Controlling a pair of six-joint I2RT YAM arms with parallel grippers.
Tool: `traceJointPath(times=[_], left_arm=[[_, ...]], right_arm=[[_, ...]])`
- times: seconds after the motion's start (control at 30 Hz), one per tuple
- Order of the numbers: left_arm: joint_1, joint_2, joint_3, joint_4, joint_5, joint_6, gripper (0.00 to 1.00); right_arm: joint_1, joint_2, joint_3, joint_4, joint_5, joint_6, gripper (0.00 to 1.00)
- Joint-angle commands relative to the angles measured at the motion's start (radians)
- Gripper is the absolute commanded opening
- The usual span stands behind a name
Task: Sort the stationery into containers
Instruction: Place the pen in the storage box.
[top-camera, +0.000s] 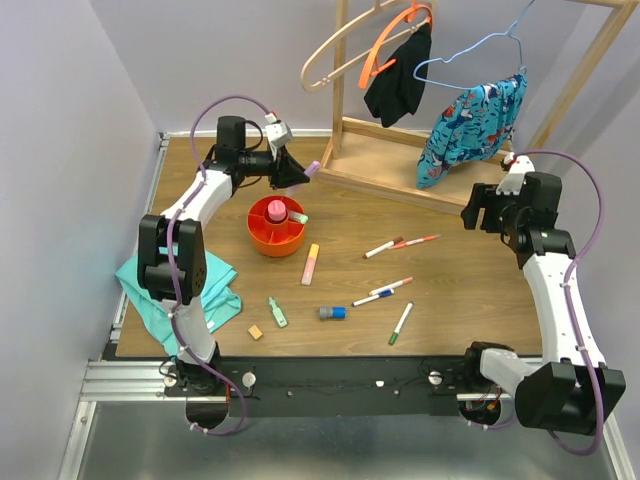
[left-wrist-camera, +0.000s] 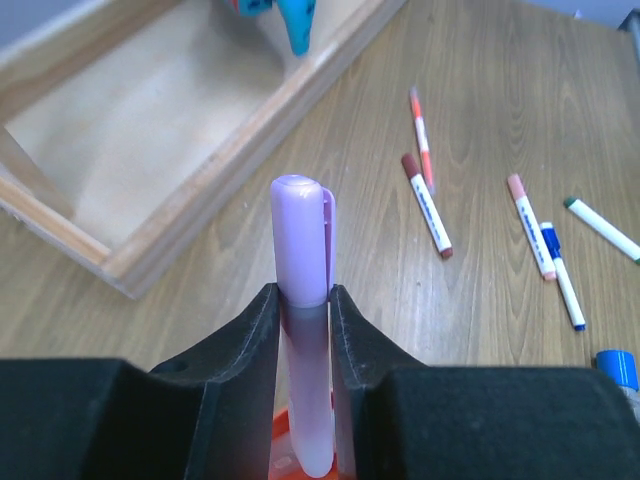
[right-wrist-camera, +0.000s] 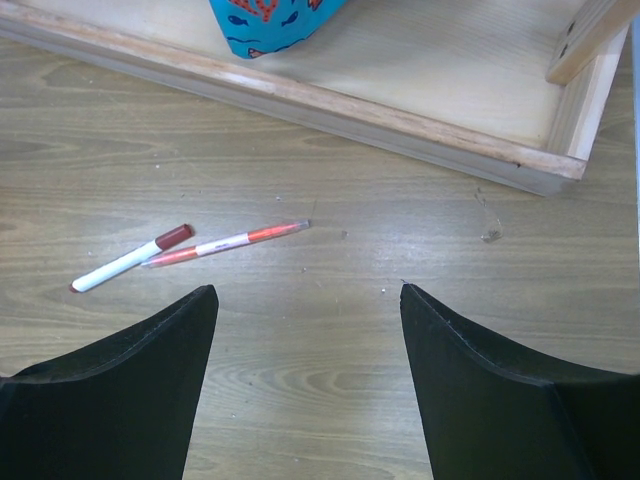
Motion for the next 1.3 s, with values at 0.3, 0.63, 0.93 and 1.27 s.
traceJointPath(times=[0.3,0.63,0.93,1.27], left_arm=[[0.053,0.164,-0.160,1.165,0.199,-1.022,0.25],[0.089,0.274,-0.143,1.575,0.227,-1.292,0.24],[0.117,0.292,-0.170,1.578,0.259,-1.294,0.24],[0.116,0.341,-0.126,1.519,0.248,-1.297,0.24]], right_arm=[[-0.011,0.094,0.112,-0.065,0.009,-0.084,0.81],[-0.016,0.182,0.209,-0.088,0.020,-0.129,0.81],[-0.016,0.223,0.206,-0.071,0.012,-0.134,0.81],[-0.016,0.243,0.206,-0.057,0.004,-0.130,0.81]])
